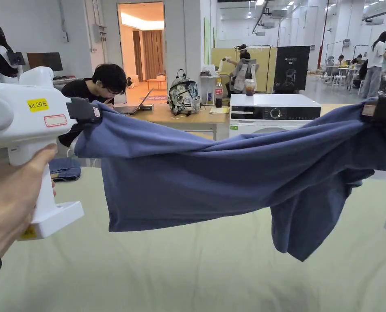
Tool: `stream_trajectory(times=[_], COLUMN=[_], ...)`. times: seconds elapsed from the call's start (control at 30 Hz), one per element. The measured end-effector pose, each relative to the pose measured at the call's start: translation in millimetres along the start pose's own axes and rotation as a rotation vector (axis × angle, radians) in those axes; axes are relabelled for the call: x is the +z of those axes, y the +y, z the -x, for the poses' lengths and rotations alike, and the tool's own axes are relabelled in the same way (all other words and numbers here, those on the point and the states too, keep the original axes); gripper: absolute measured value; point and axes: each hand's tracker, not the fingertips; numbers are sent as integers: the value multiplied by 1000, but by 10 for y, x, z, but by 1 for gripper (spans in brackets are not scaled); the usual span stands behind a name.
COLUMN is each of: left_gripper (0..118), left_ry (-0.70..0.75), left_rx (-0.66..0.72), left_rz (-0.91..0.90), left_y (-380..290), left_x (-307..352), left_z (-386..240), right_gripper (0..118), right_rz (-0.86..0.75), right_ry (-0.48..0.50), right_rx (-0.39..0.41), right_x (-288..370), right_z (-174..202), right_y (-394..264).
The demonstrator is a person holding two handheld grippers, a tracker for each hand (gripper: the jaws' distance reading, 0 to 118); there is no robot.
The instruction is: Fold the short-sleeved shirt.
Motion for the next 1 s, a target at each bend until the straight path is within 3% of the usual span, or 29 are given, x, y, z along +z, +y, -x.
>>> stream_trajectory(times=[0.13,0.23,0.5,0.63,0.77,0.9,1.0], left_gripper=[2,2,2,2,2,2,2], left_ry=[43,45,41,22,35,34,42], left_rx=[-9,-21,94,182,238,247,257], left_rz=[18,61,273,349,324,370,437], left_y=[-80,-375,-2133,-2935,-3338,-3553,-3677], left_x=[-261,-443,-514,-103,741,1465,1776], left_z=[94,173,384,419,352,304,272], right_gripper=[4,4,4,4,4,4,4], right_rz=[9,70,306,368,414,423,463], right_ry=[37,11,-40,-54,-90,-137,-159], right_rx=[32,44,-69,-105,-138,-278,-308], right_x=[-296,-522,-662,-122,726,1564,1978], right_z=[-17,-63,-540,-713,-892,-1042,-1081], right_y=[-37,-319,-1944,-2676,-3134,-3442,-3651])
